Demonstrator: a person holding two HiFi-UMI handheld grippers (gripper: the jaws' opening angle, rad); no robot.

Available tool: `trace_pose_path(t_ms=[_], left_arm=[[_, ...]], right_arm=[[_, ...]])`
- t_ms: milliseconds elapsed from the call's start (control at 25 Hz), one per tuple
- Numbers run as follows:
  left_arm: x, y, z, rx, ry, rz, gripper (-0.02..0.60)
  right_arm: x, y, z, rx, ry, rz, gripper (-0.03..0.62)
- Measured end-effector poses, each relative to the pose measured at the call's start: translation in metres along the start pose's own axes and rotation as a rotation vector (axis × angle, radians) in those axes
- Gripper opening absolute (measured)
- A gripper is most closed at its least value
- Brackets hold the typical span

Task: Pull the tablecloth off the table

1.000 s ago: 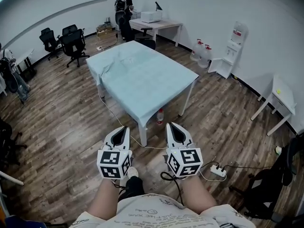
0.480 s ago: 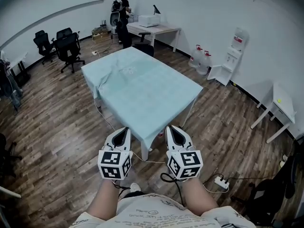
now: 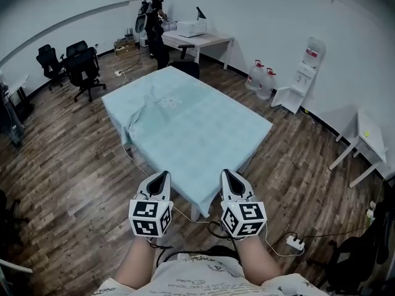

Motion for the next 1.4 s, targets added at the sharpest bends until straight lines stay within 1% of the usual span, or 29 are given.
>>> trace_pose_path(t_ms=[280, 400, 480, 680, 800, 960, 1080, 1160, 1320, 1400], left_arm=[[-0.039, -0.011, 0.014, -0.005, -0.018, 0.032, 0.012], [-0.059, -0.012, 0.02, -0.022, -0.006, 0.038, 0.012], [-0.075, -0.012, 0.025, -0.02, 0.007, 0.044, 0.012], [-0.125, -0.009, 0.044, -0.019, 0.038, 0.062, 0.012], [-0.159, -0.007, 0.053, -0.024, 0.048, 0.073, 0.012], [-0.207, -0.002, 0.062, -0.027, 0.072, 0.089, 0.012], [-0.242, -0.002, 0.075, -0.016, 0.107, 0.102, 0.012], [-0.261, -0.006, 0.085, 0.006, 0.143, 0.111, 0.012], [-0.296, -0.019, 0.101, 0.053, 0.207, 0.155, 0.012], [-0.312, -0.024, 0.108, 0.059, 0.236, 0.172, 0.012]], right_arm=[[-0.039, -0.012, -0.023, -0.018, -0.024, 0.018, 0.014], [-0.06, -0.013, -0.037, -0.041, -0.021, 0.02, 0.014], [-0.077, -0.011, -0.048, -0.045, -0.017, 0.025, 0.014], [-0.129, -0.002, -0.075, -0.039, 0.002, 0.027, 0.014], [-0.158, 0.001, -0.097, -0.043, -0.007, 0.034, 0.015], [-0.197, 0.006, -0.138, -0.054, -0.028, 0.056, 0.014], [-0.227, 0.009, -0.17, -0.055, -0.047, 0.074, 0.015], [-0.245, 0.011, -0.19, -0.054, -0.054, 0.09, 0.014], [-0.277, 0.014, -0.231, -0.043, -0.064, 0.116, 0.015], [-0.291, 0.013, -0.252, -0.036, -0.07, 0.133, 0.015]])
Point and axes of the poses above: the fingertips, and each gripper's own axes: x backward along the fingers, z to its left, y out of its top, the point moved 5 cm from there along x, backward along the fingers, and after that the axes turned 8 degrees about -x, right-handed, at the moved point
